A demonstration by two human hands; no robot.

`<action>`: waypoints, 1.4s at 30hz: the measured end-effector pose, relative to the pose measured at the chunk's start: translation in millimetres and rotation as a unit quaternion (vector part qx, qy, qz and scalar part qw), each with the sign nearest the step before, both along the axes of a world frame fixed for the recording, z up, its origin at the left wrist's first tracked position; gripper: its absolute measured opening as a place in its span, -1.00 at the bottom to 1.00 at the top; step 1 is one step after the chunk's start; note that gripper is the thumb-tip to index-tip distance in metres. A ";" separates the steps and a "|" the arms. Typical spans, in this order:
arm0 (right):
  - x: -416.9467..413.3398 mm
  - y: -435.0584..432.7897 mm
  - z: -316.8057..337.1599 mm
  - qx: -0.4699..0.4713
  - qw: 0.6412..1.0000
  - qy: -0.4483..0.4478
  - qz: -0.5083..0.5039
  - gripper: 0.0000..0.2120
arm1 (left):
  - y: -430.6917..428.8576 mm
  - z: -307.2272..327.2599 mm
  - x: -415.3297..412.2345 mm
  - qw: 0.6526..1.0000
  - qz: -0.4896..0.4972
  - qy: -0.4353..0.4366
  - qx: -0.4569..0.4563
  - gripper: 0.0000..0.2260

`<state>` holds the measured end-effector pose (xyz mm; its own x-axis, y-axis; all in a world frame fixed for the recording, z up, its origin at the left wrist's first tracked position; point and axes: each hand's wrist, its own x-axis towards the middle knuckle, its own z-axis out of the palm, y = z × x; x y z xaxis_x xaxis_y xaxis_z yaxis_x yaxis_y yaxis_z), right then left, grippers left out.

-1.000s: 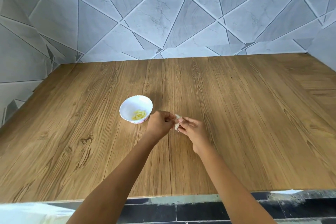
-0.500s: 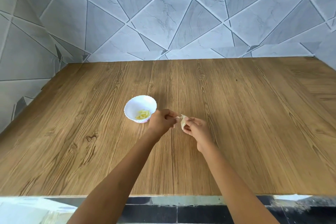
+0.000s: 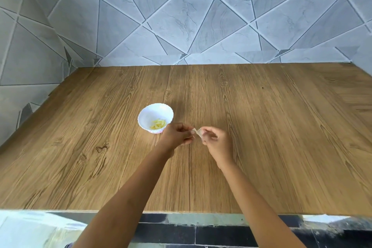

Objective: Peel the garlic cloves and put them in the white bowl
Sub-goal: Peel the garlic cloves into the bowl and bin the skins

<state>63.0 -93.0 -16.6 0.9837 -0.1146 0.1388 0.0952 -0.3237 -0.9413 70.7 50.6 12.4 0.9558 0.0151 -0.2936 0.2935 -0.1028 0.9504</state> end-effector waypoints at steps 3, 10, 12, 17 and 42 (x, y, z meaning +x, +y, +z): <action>-0.6 5.2 2.2 0.158 0.980 0.108 0.048 -0.84 | -0.1 2.3 -2.9 1.000 -0.011 -0.003 0.007 -0.97; 1.7 1.8 5.8 0.095 0.988 0.102 0.058 -0.88 | 2.0 6.0 -9.6 1.000 0.011 0.011 -0.004 -0.93; 4.9 1.4 -0.3 0.016 0.997 0.067 0.042 -0.89 | 5.2 5.2 -12.6 0.999 0.029 -0.007 0.022 -0.90; 2.8 6.7 -12.9 -0.147 0.987 -0.047 0.049 -0.95 | 23.1 -2.3 -35.0 0.995 0.057 -0.018 0.080 -0.87; -79.1 50.0 -43.7 -0.366 0.913 -0.162 0.078 -0.65 | 59.9 -10.7 -80.5 0.876 -0.060 -0.054 0.476 -0.95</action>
<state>-16.1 -43.0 -60.3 0.8737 0.2642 0.4085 0.4294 -0.8134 -0.3924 -9.7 110.5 1.7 0.9886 0.1011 -0.1114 0.1402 -0.8873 0.4394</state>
